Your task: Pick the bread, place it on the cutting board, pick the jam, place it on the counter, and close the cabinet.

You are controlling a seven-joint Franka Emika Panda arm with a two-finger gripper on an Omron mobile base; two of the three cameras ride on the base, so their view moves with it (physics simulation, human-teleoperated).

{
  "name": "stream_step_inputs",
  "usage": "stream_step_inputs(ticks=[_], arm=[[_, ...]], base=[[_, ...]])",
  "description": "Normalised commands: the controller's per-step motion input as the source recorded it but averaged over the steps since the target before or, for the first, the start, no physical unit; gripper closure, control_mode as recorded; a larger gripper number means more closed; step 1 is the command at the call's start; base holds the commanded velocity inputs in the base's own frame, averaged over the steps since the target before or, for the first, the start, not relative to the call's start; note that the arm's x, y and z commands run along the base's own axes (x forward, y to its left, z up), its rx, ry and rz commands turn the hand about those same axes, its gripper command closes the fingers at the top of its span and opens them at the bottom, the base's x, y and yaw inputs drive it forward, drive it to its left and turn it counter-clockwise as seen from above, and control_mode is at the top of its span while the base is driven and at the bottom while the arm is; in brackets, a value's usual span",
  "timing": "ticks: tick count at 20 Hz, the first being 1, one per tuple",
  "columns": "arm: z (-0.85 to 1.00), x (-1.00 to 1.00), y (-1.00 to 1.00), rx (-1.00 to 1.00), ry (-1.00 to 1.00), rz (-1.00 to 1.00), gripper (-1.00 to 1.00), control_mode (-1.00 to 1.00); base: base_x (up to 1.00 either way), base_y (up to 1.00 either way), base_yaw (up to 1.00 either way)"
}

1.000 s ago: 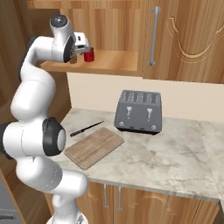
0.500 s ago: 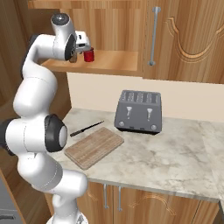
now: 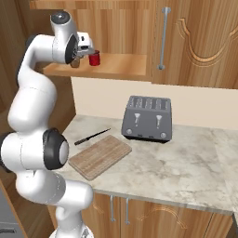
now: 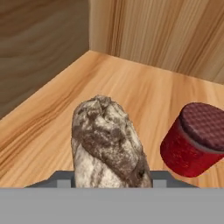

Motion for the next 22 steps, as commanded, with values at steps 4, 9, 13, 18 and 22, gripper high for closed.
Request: stream_step_inputs(ticks=[4,9,13,18,22], arm=[[0.0,-0.87,-0.25,0.0,0.0,0.0,1.0,-1.0],[0.0,-0.85,-0.33,0.0,0.0,0.0,1.0,-1.0],[-0.04,-0.84,-0.39,0.0,0.0,-0.01,1.0,-1.0],[-0.2,-0.83,-0.47,0.0,0.01,0.0,1.0,-1.0],[-0.27,-0.68,-0.43,0.0,0.0,0.0,1.0,-1.0]], base=[[0.0,0.0,0.0],[0.0,0.0,0.0],[0.0,0.0,0.0],[0.0,0.0,0.0],[0.0,0.0,0.0]])
